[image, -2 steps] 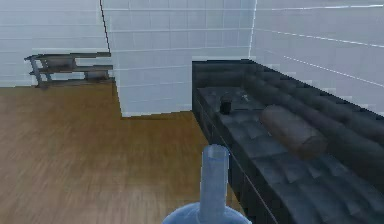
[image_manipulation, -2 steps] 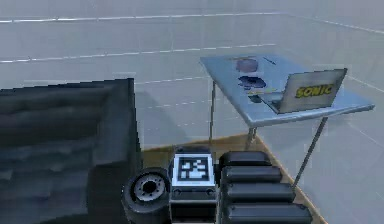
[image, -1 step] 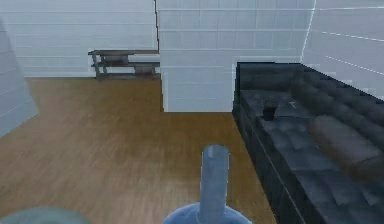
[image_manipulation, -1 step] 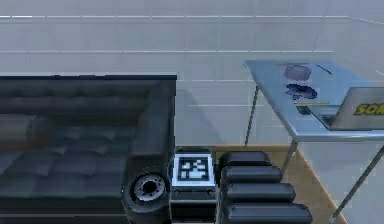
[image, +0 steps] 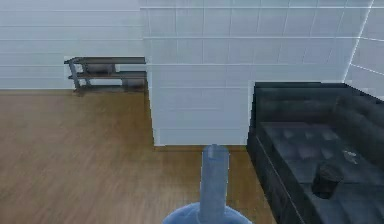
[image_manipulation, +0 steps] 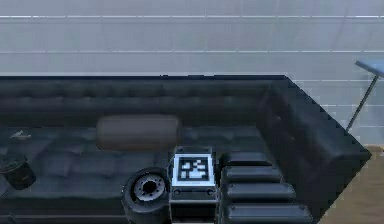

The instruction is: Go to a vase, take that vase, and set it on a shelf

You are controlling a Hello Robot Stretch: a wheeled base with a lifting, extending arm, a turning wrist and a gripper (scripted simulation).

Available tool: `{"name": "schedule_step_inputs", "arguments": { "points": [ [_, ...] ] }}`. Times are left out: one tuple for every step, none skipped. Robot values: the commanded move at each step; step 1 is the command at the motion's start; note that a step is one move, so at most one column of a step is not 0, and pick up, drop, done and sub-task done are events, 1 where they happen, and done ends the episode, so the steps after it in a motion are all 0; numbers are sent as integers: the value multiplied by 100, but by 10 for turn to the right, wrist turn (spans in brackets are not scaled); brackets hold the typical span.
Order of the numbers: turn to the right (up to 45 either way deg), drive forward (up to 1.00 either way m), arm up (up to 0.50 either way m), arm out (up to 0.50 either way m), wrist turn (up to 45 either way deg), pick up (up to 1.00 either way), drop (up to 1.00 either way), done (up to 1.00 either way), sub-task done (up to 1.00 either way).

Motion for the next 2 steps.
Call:
{"name": "schedule_step_inputs", "arguments": {
  "points": [
    [-270,0,0,0,0,0,0,0,0],
    [0,100,0,0,0,0,0,0,0]
  ]
}}
